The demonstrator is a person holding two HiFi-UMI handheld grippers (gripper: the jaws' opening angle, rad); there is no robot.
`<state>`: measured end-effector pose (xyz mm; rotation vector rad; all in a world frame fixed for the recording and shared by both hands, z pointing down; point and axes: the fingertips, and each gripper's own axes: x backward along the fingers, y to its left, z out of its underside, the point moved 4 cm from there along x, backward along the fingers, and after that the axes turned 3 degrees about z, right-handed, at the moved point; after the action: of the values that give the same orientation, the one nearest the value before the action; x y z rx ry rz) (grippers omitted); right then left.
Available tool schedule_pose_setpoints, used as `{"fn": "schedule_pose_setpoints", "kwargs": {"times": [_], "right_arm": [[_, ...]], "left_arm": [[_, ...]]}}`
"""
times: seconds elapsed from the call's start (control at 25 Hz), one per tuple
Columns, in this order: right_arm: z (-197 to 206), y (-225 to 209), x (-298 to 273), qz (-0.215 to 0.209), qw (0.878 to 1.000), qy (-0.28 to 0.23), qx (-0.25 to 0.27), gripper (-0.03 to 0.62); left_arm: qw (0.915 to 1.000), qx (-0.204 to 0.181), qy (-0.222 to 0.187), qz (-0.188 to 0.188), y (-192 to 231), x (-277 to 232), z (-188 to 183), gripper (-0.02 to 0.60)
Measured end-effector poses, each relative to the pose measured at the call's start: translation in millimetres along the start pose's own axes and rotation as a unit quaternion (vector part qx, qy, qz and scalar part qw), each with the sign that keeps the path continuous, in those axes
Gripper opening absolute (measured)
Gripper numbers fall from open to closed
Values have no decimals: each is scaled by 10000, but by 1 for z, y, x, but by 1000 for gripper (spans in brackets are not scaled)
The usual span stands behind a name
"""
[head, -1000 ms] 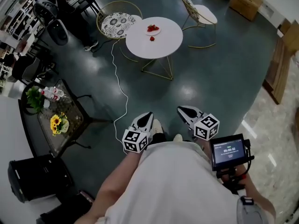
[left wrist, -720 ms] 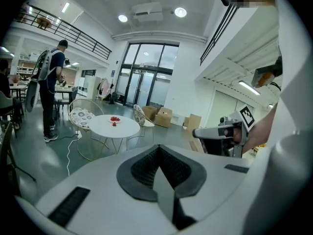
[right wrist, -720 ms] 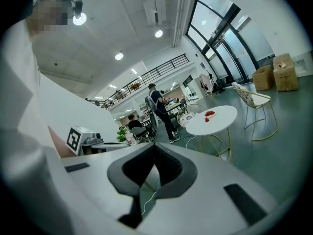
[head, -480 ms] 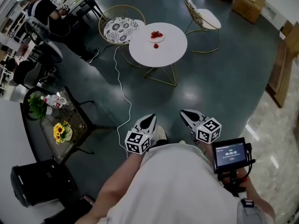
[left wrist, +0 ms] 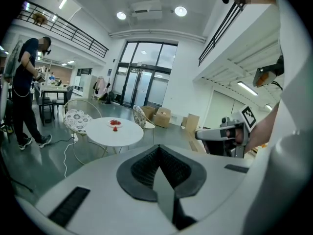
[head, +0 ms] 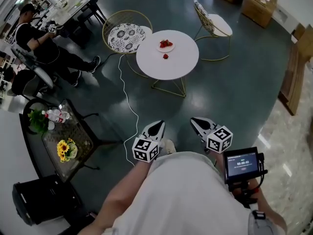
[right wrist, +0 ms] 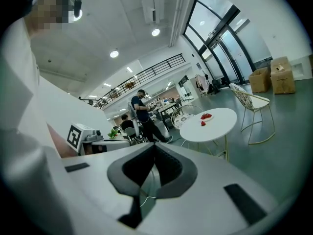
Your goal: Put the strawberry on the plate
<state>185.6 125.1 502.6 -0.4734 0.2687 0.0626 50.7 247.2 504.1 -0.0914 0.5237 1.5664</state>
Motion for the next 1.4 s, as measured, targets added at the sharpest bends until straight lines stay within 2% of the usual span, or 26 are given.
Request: {"fn": "schedule_pose_setpoints", "kwargs": {"times": [0.12, 0.28, 0.4, 0.84, 1.2, 1.4], "right_arm": [[-4, 0, -17, 96, 10000, 13, -2, 7], [-14, -2, -41, 237, 9997, 30, 58, 7], [-22, -1, -60, 311, 9995, 7, 90, 7], [-30, 1, -106, 577, 9982, 75, 146, 7], [-31, -2, -128, 519, 9980, 334, 139, 6], [-41, -19, -148, 435, 9983, 378, 109, 6]], "left_arm": [[10000, -42, 18, 71, 18, -1, -6, 6], [9991, -351, 111, 222, 39, -6, -15, 6], [9987, -403, 89, 300, 57, -8, -23, 6], [9987, -286, -11, 417, 114, -8, -34, 6], [9994, -66, 34, 328, 135, -10, -34, 6], [9997, 25, 142, 208, 149, -21, -37, 6]]}}
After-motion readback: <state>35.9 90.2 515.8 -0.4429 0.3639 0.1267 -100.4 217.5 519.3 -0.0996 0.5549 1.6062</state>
